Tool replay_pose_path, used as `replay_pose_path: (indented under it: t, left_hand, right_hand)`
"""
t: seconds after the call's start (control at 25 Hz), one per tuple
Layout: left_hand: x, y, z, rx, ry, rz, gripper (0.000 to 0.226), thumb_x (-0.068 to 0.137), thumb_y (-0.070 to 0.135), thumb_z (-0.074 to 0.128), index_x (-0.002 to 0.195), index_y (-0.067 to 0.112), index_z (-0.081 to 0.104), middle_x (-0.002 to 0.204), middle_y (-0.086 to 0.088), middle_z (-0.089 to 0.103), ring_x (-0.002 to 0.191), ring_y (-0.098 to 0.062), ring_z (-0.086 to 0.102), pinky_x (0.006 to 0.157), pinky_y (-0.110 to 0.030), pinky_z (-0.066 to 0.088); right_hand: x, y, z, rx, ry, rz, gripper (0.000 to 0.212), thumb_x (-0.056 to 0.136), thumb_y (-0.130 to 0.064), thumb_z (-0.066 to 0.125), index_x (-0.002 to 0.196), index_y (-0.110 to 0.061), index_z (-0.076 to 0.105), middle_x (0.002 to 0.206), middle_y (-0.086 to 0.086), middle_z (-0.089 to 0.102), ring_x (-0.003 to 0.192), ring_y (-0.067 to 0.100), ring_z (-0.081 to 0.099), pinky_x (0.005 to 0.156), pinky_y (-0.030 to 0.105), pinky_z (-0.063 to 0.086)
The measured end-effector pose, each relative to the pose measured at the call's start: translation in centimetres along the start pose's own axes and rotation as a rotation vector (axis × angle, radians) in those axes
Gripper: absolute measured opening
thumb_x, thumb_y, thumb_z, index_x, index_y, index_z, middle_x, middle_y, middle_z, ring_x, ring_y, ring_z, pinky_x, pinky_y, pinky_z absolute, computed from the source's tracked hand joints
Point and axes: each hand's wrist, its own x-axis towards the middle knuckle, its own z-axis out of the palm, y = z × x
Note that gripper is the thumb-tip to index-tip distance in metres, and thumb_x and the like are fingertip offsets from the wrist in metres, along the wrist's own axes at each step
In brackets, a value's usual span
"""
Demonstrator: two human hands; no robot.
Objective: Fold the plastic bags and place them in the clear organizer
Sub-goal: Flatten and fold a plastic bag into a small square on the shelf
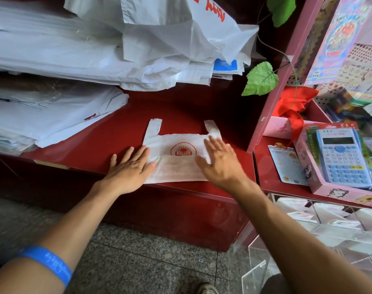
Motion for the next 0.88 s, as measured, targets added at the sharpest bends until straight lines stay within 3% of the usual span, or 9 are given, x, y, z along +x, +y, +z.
replay_pose_path:
  t: [0.12,0.2,0.4,0.68,0.8,0.88]
  left_hand:
    - [0.4,1.1,0.1,-0.017,0.017,-0.032,0.068,0.099,0.063,0.011,0.157,0.032,-0.004,0.162,0.019,-0.013,0.15,-0.012,-0.015,0.119,-0.055,-0.009]
    - [0.4,1.3,0.3,-0.002,0.027,-0.041,0.07,0.097,0.065,0.011,0.158,0.032,-0.003,0.163,0.018,-0.012,0.151,-0.013,-0.014,0.119,-0.056,-0.007]
    - [0.2,1.3,0.5,0.022,0.044,-0.053,0.076,0.094,0.07,0.008,0.158,0.031,-0.004,0.164,0.016,-0.011,0.151,-0.013,-0.013,0.12,-0.054,-0.005]
    - [0.1,1.0,0.5,-0.006,0.051,-0.055,0.078,0.093,0.072,0.009,0.158,0.031,-0.005,0.164,0.015,-0.012,0.151,-0.011,-0.013,0.119,-0.052,-0.006]
    - [-0.4,0.3,0.7,-0.005,0.203,0.156,0.083,0.086,0.079,0.001,0.156,0.036,-0.005,0.161,0.023,-0.014,0.149,-0.005,-0.016,0.121,-0.049,-0.003]
    - [-1.0,-0.4,0.6,0.006,0.145,0.304,0.096,0.072,0.09,-0.006,0.154,0.041,-0.002,0.158,0.028,-0.012,0.145,0.004,-0.018,0.122,-0.04,-0.006]
  right_hand:
    - [-0.1,-4.2,2.2,-0.078,-0.04,-0.158,0.06,0.105,-0.041,0.021,0.157,-0.013,0.013,0.166,0.003,0.003,0.153,0.02,-0.003,0.121,0.035,-0.006]
    - [-0.1,-5.2,4.0,-0.144,-0.114,-0.168,0.06,0.104,-0.041,0.017,0.158,-0.014,0.009,0.166,0.003,0.0,0.152,0.021,-0.007,0.121,0.038,-0.008]
    - [0.6,-2.7,4.6,-0.165,-0.216,0.081,0.065,0.104,-0.049,0.014,0.158,-0.018,-0.006,0.165,-0.001,-0.012,0.151,0.02,-0.014,0.121,0.044,-0.01]
    - [-1.0,2.7,1.9,-0.162,-0.21,0.275,0.067,0.103,-0.052,0.012,0.157,-0.018,-0.005,0.165,-0.001,-0.014,0.151,0.019,-0.014,0.122,0.043,-0.009]
    - [-1.5,3.4,1.6,-0.156,-0.207,0.257,0.067,0.103,-0.053,0.013,0.157,-0.018,-0.005,0.165,-0.002,-0.014,0.151,0.019,-0.014,0.122,0.042,-0.009]
    - [-1.8,3.9,1.3,-0.166,-0.18,0.196,0.066,0.103,-0.053,0.015,0.158,-0.02,-0.004,0.165,-0.003,-0.014,0.151,0.019,-0.014,0.122,0.041,-0.008]
